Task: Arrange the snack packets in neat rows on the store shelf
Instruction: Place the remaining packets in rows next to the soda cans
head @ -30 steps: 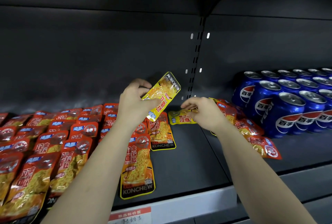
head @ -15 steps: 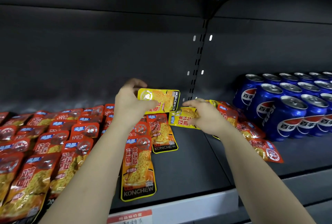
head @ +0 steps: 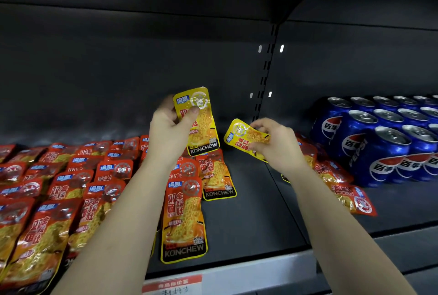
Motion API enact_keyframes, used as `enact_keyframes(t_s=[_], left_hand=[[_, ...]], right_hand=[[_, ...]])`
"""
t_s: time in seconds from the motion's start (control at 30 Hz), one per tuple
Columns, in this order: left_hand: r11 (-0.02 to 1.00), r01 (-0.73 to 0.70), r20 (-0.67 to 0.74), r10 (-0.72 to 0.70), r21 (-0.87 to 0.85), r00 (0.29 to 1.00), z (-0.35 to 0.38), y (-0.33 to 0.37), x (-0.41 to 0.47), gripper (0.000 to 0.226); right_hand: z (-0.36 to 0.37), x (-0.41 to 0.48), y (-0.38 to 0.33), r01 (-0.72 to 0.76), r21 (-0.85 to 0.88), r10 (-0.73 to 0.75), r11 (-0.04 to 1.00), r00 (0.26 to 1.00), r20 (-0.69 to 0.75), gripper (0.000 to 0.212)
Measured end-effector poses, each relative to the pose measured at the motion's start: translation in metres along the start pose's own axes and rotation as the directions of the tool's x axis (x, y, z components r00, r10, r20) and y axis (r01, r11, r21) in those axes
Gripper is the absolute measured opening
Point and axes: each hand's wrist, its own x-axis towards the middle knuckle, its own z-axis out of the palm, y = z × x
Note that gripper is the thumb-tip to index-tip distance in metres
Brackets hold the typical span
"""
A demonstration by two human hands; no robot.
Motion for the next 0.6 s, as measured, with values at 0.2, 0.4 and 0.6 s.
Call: enact_keyframes(t_s=[0.2, 0.4, 0.6], left_hand=[[0.985, 0.027, -0.045, -0.020, 0.168, 0.999, 0.003, -0.007, 0.002, 0.022], [0.961, 0.272, 0.045, -0.270, -0.052, 0.962, 0.003, -0.001, 0.001, 0.021], [0.939, 0.219, 0.143, -0.263, 0.267, 0.954, -0.006, 0.005, 0.001, 0.049]], right_hand=[[0.006, 0.002, 0.006, 0.031, 0.004, -0.031, 1.000, 0.999, 0.033, 0.029], [0.006, 0.003, 0.005, 0.036, -0.020, -0.035, 0.999, 0.999, 0.034, 0.027], [0.005, 0.008, 0.000, 0.029, -0.039, -0.028, 0.999, 0.999, 0.016, 0.019]])
